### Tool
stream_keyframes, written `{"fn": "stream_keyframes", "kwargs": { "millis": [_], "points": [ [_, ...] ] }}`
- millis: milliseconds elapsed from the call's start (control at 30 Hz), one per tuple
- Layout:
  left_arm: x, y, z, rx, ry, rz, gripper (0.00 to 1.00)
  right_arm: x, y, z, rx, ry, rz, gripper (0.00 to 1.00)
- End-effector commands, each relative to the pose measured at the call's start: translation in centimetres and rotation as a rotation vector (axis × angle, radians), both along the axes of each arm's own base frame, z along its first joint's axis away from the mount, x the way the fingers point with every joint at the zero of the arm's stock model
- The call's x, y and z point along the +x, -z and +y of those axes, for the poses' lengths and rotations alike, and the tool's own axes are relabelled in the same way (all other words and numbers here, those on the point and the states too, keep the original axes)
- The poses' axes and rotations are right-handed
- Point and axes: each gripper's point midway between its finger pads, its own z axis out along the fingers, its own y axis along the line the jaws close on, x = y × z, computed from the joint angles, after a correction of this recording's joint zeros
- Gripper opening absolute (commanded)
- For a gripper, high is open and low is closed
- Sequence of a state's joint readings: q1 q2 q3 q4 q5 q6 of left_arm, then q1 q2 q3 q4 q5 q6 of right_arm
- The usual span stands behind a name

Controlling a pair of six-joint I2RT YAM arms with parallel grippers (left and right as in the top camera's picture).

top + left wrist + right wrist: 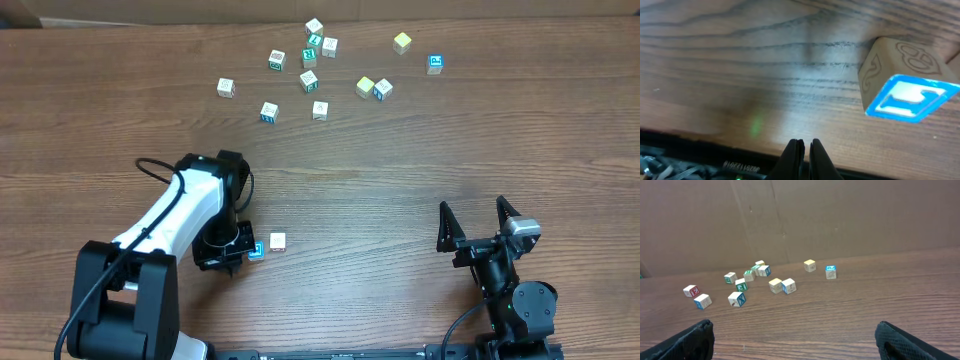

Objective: Form a horizontal line
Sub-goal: 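Carry the block down beside the first placed block, then set the block left of the first block and open the gripper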

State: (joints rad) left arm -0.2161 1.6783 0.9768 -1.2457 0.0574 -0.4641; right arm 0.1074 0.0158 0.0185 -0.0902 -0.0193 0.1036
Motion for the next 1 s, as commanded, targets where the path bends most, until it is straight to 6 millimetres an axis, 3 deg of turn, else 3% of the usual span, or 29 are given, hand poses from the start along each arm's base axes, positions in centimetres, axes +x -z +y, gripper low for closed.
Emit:
{"fn": "stream_keyframes", "kwargs": {
  "millis": [0,500,967],
  "points": [
    [-0.4,0.7,-1.1,-0.067,-0.007,0.000,0.04,0.0,0.2,0.1,-0.007,-0.002,-0.002,1.00],
    [0.5,2.0,-2.9,-0.180,-0.002,-0.056,0.04,0.0,0.2,0.1,-0.007,-0.002,-0.002,1.00],
    [1.8,2.3,-3.1,-0.188,-0.001,-0.110,0.04,0.0,0.2,0.1,-0.007,-0.002,-0.002,1.00]
  ]
}}
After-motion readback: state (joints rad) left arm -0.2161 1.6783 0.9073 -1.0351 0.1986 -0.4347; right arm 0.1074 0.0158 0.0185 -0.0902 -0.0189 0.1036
